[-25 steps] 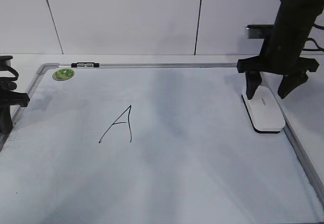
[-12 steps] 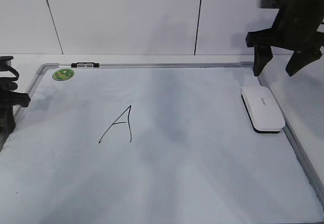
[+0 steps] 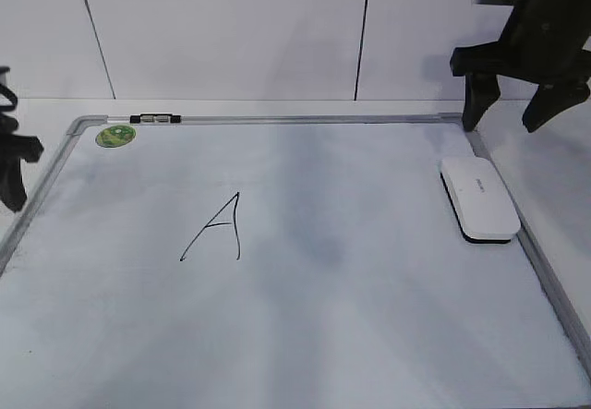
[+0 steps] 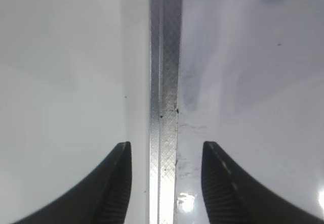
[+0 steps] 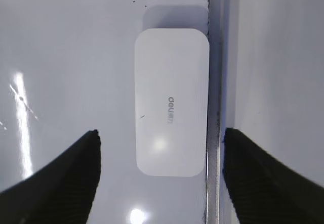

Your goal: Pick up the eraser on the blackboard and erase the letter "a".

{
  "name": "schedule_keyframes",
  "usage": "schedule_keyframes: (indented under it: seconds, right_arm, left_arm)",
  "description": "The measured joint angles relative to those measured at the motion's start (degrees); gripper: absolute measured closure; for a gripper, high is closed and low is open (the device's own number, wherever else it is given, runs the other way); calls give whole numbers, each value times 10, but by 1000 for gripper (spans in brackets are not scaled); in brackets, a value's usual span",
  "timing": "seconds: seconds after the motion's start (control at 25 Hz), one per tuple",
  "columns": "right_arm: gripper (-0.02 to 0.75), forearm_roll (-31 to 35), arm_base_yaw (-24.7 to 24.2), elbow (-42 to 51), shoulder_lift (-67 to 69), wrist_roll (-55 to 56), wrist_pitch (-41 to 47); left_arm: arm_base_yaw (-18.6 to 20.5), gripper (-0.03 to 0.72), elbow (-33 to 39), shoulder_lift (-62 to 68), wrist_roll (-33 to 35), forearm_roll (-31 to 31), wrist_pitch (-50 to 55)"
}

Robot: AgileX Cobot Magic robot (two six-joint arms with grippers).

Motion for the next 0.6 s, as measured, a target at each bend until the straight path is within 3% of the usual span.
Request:
schedule_keyframes:
  seconds: [0.36,0.6]
  right_arm:
    - [145,5,0,0,-68,0,3]
    - [145,5,0,0,-154,0,8]
  left_arm:
    - [0,341,-92,-129,0,4,77]
    - [0,341,-104,-208,0,5,116]
